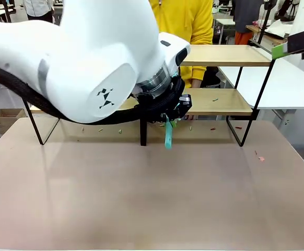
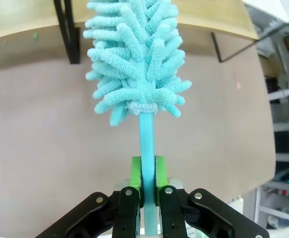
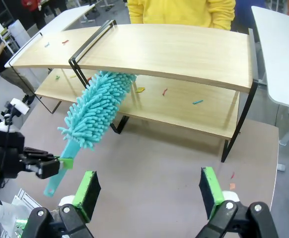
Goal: Clean the shelves.
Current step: Clean a randomly selected level of the Shelf with the Duster.
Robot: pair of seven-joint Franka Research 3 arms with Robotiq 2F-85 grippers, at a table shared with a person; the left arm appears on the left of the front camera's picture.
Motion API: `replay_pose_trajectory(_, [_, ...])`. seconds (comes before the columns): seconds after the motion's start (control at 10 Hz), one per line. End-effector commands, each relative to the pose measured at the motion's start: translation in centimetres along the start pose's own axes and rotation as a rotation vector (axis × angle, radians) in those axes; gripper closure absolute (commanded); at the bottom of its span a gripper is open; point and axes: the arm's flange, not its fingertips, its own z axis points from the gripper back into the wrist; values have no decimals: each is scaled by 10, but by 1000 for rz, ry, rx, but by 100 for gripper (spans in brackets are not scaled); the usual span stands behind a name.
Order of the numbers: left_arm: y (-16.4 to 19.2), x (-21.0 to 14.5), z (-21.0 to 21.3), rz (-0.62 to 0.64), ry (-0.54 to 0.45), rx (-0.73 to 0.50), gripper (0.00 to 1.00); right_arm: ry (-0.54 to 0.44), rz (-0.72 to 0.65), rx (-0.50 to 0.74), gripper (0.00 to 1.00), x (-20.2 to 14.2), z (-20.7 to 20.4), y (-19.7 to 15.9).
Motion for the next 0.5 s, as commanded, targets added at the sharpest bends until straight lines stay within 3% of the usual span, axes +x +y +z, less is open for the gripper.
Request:
replay_pose_trajectory(0.0, [-28,14,-19,54,-11,75,87,-2,-3,0,0,1,0,-1])
replay_pose_trajectory(0.4, [-33,42,-62,110,83,142,87,-2,-3,0,0,1,0,-1])
